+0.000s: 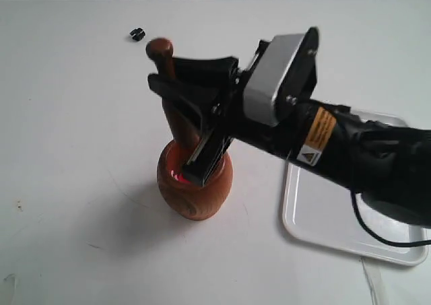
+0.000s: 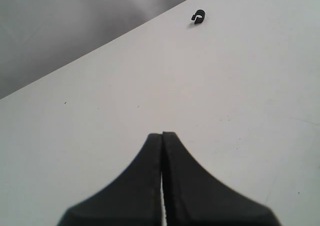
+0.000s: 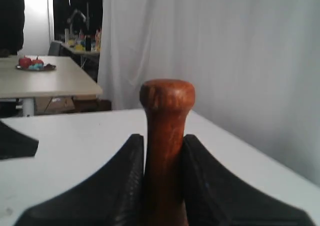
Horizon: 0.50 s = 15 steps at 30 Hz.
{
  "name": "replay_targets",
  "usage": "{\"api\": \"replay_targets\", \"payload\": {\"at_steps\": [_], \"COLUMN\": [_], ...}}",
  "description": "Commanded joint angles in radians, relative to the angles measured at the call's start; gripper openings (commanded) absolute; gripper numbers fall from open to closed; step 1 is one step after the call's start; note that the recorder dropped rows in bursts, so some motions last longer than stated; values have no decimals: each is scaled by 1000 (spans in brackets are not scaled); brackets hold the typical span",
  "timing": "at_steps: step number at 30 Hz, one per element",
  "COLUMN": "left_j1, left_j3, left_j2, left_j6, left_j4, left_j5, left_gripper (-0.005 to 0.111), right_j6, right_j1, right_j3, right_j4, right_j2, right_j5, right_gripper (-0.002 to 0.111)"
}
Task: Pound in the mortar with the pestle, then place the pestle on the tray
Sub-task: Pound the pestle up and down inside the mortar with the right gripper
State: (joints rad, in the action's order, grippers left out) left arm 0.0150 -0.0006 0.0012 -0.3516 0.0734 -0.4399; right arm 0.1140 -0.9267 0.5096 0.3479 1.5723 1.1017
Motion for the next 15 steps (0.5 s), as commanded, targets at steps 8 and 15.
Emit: {"api": "replay_targets", "payload": {"at_steps": [8,15], "left_j1": [-8,-8], "left_j3": [1,1], "left_j2": [-1,-1], "left_j6": [8,8], "left_j4": [-7,-7], "left_j5": [3,3], "left_gripper": [0,0], "right_j6": [-30,24], "right_j1": [-2,-2], "right_j3": [-1,-1], "right_j4": [5,10], "right_j2": [-349,-139], "right_j5": [-284,-159], "right_gripper": [0,0]}}
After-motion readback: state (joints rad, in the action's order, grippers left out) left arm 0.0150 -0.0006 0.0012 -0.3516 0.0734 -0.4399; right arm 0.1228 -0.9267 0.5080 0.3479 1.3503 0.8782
